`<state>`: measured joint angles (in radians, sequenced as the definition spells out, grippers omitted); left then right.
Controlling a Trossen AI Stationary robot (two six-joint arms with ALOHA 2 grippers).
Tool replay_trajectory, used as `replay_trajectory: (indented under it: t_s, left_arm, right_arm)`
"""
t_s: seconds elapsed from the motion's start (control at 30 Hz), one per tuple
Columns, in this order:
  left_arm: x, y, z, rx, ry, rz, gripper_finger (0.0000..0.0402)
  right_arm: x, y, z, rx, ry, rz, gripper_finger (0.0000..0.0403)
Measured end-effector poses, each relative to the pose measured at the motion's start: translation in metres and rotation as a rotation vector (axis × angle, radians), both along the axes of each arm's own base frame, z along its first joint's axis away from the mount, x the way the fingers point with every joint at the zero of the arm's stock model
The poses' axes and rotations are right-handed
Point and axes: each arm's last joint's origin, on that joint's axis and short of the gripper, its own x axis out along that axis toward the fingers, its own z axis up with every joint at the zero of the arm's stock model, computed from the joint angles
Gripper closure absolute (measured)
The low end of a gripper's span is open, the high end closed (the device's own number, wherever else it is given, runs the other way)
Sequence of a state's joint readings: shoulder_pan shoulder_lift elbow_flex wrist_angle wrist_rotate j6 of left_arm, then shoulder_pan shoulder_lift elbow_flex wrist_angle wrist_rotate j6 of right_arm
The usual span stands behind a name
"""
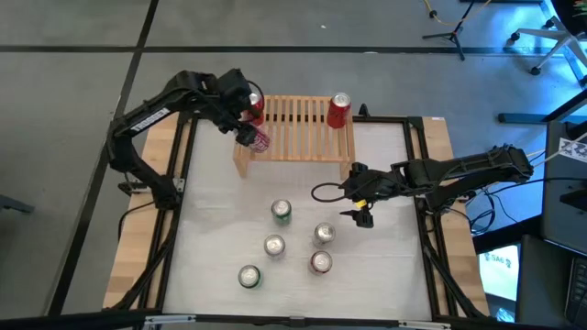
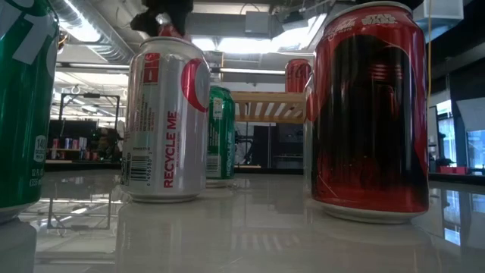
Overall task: Place canned beverage on shelf
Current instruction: Put the left red white soda can on the shelf
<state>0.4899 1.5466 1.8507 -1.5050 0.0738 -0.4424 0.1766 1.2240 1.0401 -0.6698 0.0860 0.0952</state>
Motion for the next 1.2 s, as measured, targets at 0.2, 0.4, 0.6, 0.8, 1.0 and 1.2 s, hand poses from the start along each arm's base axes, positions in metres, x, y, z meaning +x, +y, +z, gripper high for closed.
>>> replay_trajectory:
  t_s: [0.2, 0.4, 0.6, 0.8, 1.0, 1.2]
  left_arm:
    - [-0.010, 0.009, -0.004, -0.031, 0.069, 0.041, 0.0113]
    - [-0.013, 0.014, -0.004, -0.030, 0.065, 0.063, 0.0113]
    - [-0.013, 0.014, -0.004, -0.031, 0.065, 0.070, 0.0113]
    - [-0.011, 0.015, -0.003, -0.030, 0.049, 0.118, 0.0113]
    - [-0.012, 0.016, -0.003, -0.037, 0.049, 0.184, 0.0113]
    - [-0.005, 0.016, -0.007, -0.068, 0.046, 0.188, 0.0113]
  right_arm:
    - [0.001, 0.000, 0.000, 0.001, -0.006, 0.000, 0.0033]
    - [0.002, 0.000, 0.001, 0.000, -0.023, 0.004, 0.0033]
    - [0.002, 0.000, 0.001, -0.012, -0.023, 0.017, 0.0033]
    - [0.002, 0.000, 0.001, -0.012, -0.023, 0.017, 0.0033]
    - [0.002, 0.000, 0.001, -0.013, -0.022, 0.019, 0.0033]
    - [0.002, 0.000, 0.001, -0.014, -0.022, 0.019, 0.0033]
